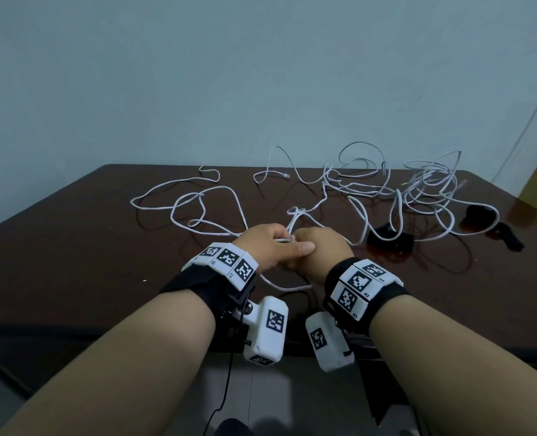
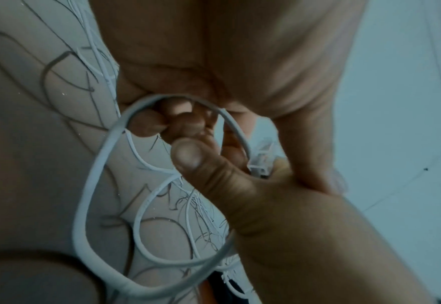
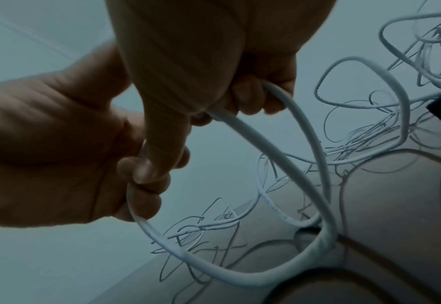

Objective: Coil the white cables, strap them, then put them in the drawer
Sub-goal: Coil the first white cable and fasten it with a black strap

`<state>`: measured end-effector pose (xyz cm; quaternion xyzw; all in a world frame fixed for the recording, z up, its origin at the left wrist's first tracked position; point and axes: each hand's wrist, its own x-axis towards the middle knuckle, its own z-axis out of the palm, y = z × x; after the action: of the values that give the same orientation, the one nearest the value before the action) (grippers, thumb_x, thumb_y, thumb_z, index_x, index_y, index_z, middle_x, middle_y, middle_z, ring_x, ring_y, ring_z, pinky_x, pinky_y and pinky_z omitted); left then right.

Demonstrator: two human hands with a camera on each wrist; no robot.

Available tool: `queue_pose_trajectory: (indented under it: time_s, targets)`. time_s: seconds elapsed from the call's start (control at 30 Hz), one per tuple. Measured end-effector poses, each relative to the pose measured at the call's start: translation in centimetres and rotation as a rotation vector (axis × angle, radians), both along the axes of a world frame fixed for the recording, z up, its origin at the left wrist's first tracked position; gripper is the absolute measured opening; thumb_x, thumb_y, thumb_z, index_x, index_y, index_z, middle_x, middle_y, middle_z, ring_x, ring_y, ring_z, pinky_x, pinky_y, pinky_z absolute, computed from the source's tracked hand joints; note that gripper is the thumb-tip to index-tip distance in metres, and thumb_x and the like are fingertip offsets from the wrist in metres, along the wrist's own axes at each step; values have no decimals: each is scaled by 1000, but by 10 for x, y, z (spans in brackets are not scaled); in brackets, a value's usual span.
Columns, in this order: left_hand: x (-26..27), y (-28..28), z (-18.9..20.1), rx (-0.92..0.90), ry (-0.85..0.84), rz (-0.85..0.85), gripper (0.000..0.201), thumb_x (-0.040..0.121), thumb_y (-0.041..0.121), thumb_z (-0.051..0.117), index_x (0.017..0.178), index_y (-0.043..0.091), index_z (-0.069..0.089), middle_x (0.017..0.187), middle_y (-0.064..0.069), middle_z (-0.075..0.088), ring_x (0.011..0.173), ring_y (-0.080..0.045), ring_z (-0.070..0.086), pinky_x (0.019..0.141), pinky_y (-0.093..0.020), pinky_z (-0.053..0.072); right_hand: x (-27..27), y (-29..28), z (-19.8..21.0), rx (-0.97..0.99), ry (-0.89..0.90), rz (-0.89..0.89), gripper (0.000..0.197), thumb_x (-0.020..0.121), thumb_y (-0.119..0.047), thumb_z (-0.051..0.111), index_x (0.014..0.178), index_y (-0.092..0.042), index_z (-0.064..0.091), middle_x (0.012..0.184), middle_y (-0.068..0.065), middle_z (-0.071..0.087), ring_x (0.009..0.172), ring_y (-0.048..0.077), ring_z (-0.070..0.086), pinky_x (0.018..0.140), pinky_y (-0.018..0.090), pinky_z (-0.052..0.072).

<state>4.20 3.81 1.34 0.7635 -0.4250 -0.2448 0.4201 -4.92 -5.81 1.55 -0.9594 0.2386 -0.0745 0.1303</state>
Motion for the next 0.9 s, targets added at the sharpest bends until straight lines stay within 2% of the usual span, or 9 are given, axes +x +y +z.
queue_pose_trajectory:
  time_s: [0.13, 0.23, 0.33, 0.43, 0.5, 0.63, 0.73, 0.83, 0.9]
  targets:
    - [2, -1, 0, -18, -35, 22, 24, 84, 39, 66, 70, 20, 63, 54, 6, 58, 42, 0, 48, 55, -20, 39, -2, -3, -7, 110, -88, 29, 38, 68, -48, 74, 64, -21, 48, 70, -5, 52, 77, 19, 53, 67, 29, 42]
    - [4, -1, 1, -65, 10, 56, 21, 87, 19, 59, 67, 20, 65, 51, 8, 58, 41, -3, 46, 52, -21, 39, -5, -4, -14, 298, -272, 59, 35, 65, -34, 81, 68, -15, 53, 60, -5, 46, 59, 11, 43, 54, 25, 33]
    - [6, 6, -3, -167, 161, 58, 23, 91, 11, 50, 73, 13, 64, 57, 3, 57, 41, -8, 43, 46, -19, 35, -8, -15, -18, 452, -344, 106, 32, 70, -16, 78, 61, -21, 48, 55, -8, 46, 48, 2, 40, 53, 19, 34]
    - [16, 15, -8, -330, 353, 105, 27, 97, 6, 43, 77, 8, 61, 59, -2, 57, 42, -6, 46, 48, -18, 36, -12, -31, -24, 523, -409, 84, 30, 76, -8, 71, 61, -22, 49, 57, -7, 52, 50, -2, 47, 60, 15, 40]
    - [22, 20, -9, -279, 333, 85, 27, 97, 4, 41, 79, 9, 61, 58, 0, 61, 47, -7, 53, 55, -23, 35, -13, -38, -27, 608, -505, 58, 28, 81, -9, 67, 61, -22, 52, 56, -6, 57, 57, 7, 53, 66, 26, 45]
    - [16, 20, -5, -96, 274, 1, 25, 96, 6, 39, 83, 10, 59, 61, -5, 55, 52, -15, 53, 58, -27, 41, -3, -33, -22, 495, -499, 23, 32, 87, -18, 61, 58, -23, 50, 52, -8, 47, 53, 10, 45, 56, 24, 38]
    - [6, 15, -3, -58, 200, -30, 31, 91, 44, 50, 84, 15, 58, 57, -3, 50, 42, -15, 44, 42, -21, 33, 5, -22, -15, 287, -369, -15, 30, 83, -18, 59, 58, -20, 44, 63, -2, 48, 68, 19, 47, 61, 26, 34]
    - [0, 12, -5, 39, 67, -60, 15, 92, 26, 56, 82, 16, 53, 52, -2, 46, 37, -11, 42, 37, -15, 30, 9, -17, -14, 277, -370, -40, 20, 77, -15, 61, 63, -18, 47, 70, 3, 54, 71, 20, 48, 60, 27, 33]
    - [-3, 12, -10, 15, 206, -71, 20, 98, 16, 45, 79, 12, 52, 49, 2, 43, 38, -10, 40, 41, -18, 32, 8, -17, -15, 326, -416, -23, 15, 76, -14, 63, 68, -16, 51, 68, 1, 54, 66, 17, 48, 60, 26, 37]
